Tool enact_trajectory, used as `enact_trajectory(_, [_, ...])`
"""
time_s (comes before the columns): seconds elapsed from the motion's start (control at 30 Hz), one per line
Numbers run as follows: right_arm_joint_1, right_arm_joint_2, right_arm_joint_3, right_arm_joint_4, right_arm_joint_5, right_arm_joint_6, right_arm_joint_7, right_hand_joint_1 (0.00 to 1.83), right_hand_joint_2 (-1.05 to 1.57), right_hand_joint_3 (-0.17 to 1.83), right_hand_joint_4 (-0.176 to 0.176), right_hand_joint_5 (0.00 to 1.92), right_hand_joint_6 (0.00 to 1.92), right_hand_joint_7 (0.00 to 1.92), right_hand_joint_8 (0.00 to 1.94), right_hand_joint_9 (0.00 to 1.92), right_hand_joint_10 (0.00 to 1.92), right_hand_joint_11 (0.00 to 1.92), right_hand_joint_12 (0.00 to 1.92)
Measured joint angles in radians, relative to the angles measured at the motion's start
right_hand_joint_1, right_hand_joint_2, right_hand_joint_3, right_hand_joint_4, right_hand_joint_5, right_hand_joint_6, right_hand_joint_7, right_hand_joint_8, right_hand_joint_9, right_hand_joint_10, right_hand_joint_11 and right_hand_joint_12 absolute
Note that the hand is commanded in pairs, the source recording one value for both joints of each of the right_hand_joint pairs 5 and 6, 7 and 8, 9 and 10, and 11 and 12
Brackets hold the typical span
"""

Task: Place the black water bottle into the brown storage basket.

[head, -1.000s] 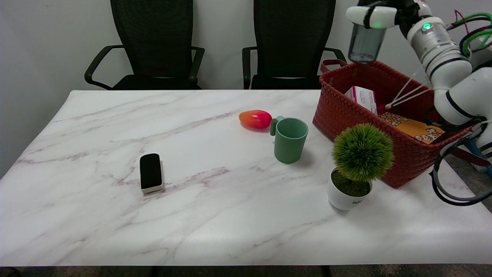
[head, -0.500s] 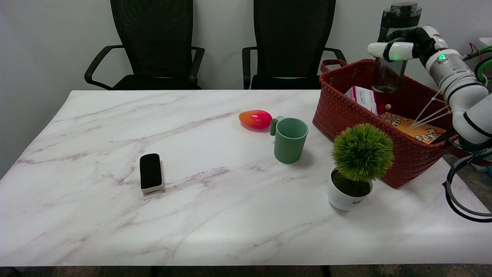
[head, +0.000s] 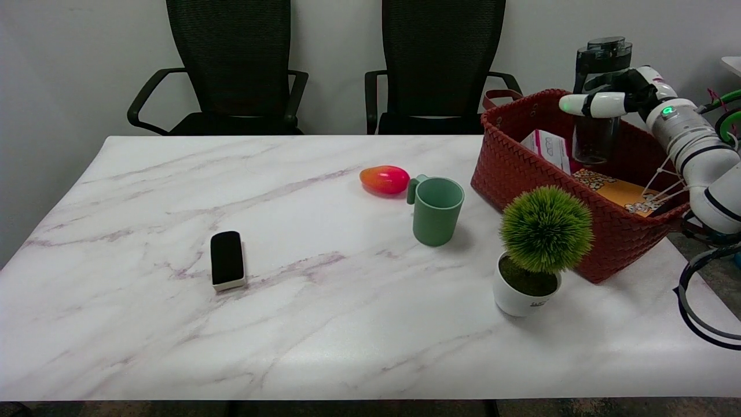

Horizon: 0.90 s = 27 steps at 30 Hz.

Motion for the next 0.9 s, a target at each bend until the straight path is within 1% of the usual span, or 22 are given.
enact_trajectory(0.43, [-0.012,0.001,0.007,-0.021,-0.052,-0.018,-0.011,1.34,0.76,0.60,0.000,0.64,0.64,1.06,1.06,1.08,1.08,0.79,0.79])
enact_trajectory(0.63, [0.000,0.002,0.003,-0.023,-0.073,-0.020,-0.039,1.35,0.74,0.60,0.000,0.61,0.61,1.04,1.04,1.07,1.07,0.78,0.78])
enact_trajectory(0.9, [0.038,0.004,-0.037,-0.025,-0.092,-0.020,-0.102,1.35,0.72,0.62,0.000,0.59,0.59,1.03,1.03,1.07,1.07,0.78,0.78])
